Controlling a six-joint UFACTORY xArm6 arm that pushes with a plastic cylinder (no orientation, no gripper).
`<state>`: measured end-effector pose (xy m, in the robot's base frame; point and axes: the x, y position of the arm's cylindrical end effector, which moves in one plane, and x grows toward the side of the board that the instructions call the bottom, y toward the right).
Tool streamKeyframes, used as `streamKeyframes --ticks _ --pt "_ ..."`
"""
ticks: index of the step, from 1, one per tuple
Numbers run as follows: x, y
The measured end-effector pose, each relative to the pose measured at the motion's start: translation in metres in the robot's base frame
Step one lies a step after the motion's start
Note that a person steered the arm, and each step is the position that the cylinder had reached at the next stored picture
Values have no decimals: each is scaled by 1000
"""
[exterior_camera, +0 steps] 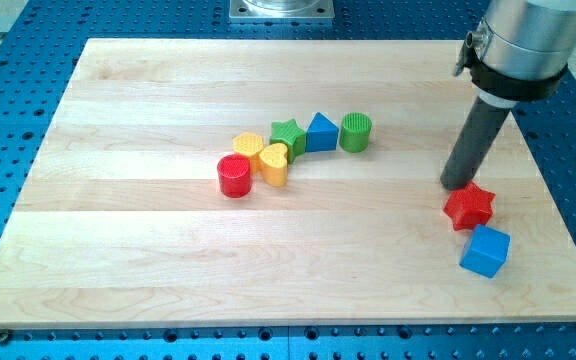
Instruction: Place the blue triangle above the red star
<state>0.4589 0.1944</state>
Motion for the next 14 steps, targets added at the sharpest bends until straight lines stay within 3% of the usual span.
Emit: streamKeyframes --ticks 1,2,3,7,8,11,13,14 --pt "-12 -74" --pt "3 -146" --pt "3 -173" --pt "3 -177" --pt "3 -209" --pt "-65 -189" --pt "-67 -60" --pt "-40 -42"
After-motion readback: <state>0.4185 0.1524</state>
